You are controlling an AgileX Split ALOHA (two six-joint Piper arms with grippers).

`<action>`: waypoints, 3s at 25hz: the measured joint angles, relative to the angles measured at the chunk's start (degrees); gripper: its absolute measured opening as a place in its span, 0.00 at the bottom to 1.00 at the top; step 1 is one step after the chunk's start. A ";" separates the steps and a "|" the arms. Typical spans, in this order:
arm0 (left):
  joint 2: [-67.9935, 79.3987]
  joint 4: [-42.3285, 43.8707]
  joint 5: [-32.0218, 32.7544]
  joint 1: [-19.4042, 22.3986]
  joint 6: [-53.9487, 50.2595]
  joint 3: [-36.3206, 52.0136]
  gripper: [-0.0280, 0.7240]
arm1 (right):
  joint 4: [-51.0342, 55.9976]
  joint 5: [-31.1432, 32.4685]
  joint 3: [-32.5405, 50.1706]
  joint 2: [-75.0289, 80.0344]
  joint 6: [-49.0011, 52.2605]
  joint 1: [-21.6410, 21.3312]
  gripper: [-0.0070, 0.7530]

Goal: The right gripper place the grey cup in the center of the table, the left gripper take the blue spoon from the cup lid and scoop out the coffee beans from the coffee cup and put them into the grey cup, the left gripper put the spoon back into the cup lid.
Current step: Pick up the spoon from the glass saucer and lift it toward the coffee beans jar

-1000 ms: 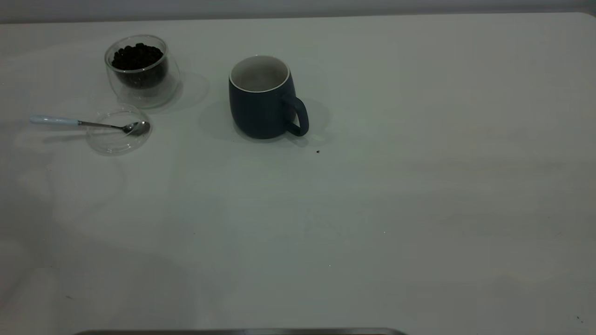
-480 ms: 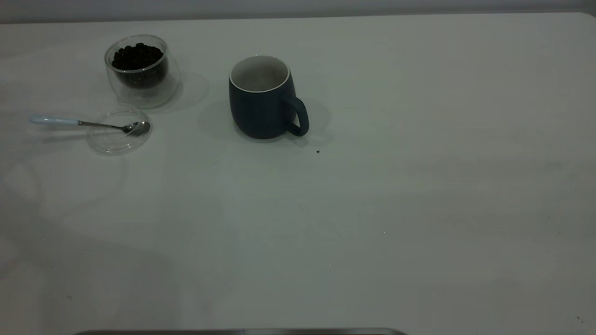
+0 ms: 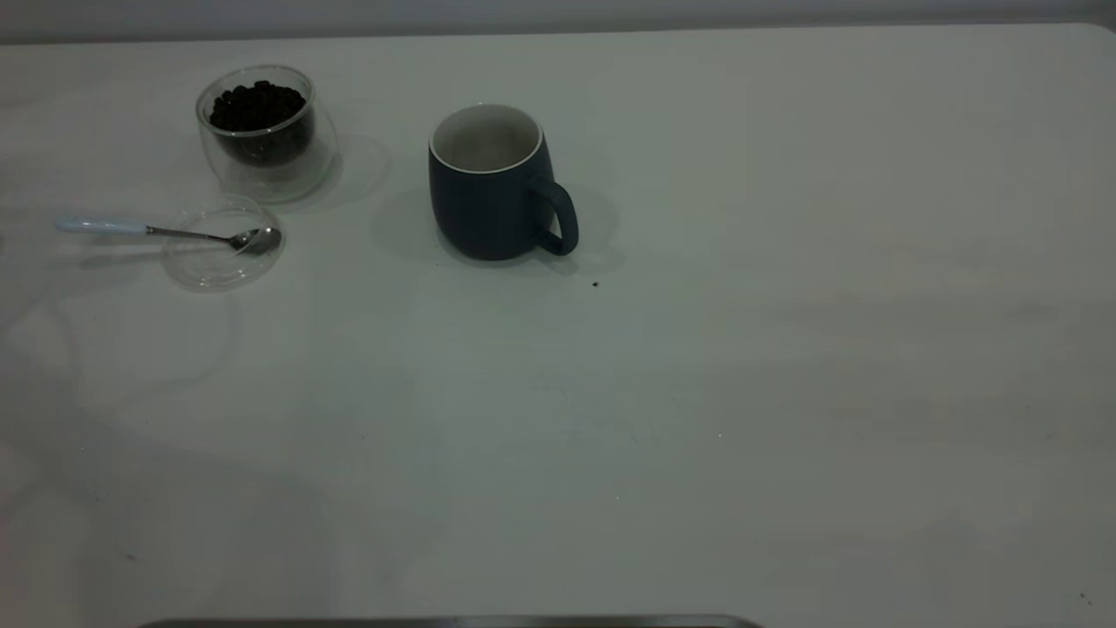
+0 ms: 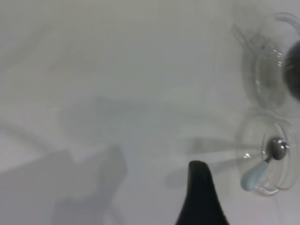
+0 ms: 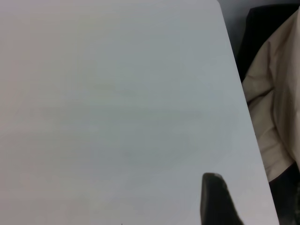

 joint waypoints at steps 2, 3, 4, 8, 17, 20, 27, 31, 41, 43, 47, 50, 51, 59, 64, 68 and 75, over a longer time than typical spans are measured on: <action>0.00 0.00 0.28 -0.17 0.10 0.00 0.83 | 0.00 0.00 0.00 0.00 0.00 0.00 0.49; 0.00 0.04 0.28 -0.32 0.26 0.00 0.83 | 0.00 0.00 0.00 0.00 0.00 0.00 0.49; 0.00 0.04 0.28 -0.42 0.69 0.00 0.83 | 0.00 0.00 0.00 0.00 0.00 0.00 0.49; 0.56 0.04 0.66 -1.52 3.01 -0.01 0.83 | 0.00 0.00 0.00 0.00 0.00 0.00 0.49; 4.57 0.16 1.03 -5.35 4.91 -0.01 0.83 | 0.00 0.00 0.00 0.00 0.00 0.00 0.49; 5.57 0.16 1.09 -6.66 4.91 -0.01 0.83 | 0.00 0.00 0.00 0.00 0.00 0.00 0.49; 6.44 0.16 -0.70 -8.93 5.13 -0.06 0.82 | 0.00 0.00 0.00 0.00 0.00 0.00 0.49; 6.70 0.98 -1.14 -8.96 5.19 -0.08 0.82 | 0.00 0.00 0.00 0.00 0.00 0.00 0.49; 8.75 2.22 -0.31 -10.64 5.14 -0.20 0.82 | 0.00 0.00 0.00 0.00 0.00 0.00 0.49; 9.31 2.08 -0.23 -10.64 5.14 -0.37 0.82 | 0.00 0.00 0.00 0.00 0.00 0.00 0.49; 10.35 2.03 -0.23 -10.69 5.14 -0.41 0.82 | 0.00 0.00 0.00 0.00 0.00 0.00 0.49; 10.41 1.18 -0.29 -11.03 5.14 -0.41 0.82 | 0.00 0.00 0.00 0.00 0.00 0.00 0.49; 10.41 0.86 -0.29 -11.14 5.27 -0.41 0.82 | 0.00 0.00 0.00 0.00 0.00 0.00 0.49; 10.41 -2.68 -0.34 -11.74 8.12 -0.41 0.82 | 0.00 0.00 0.00 0.00 0.00 0.00 0.49; 10.41 -2.74 -0.28 -11.86 8.78 -0.41 0.82 | 0.00 0.00 0.00 0.00 0.00 0.00 0.49; 10.41 -2.74 -0.28 -11.96 8.29 -0.41 0.82 | 0.00 0.00 0.00 0.00 0.00 0.00 0.49; 10.41 -2.74 -0.28 -12.77 8.11 -0.41 0.80 | 0.00 0.00 0.00 0.00 0.00 0.00 0.49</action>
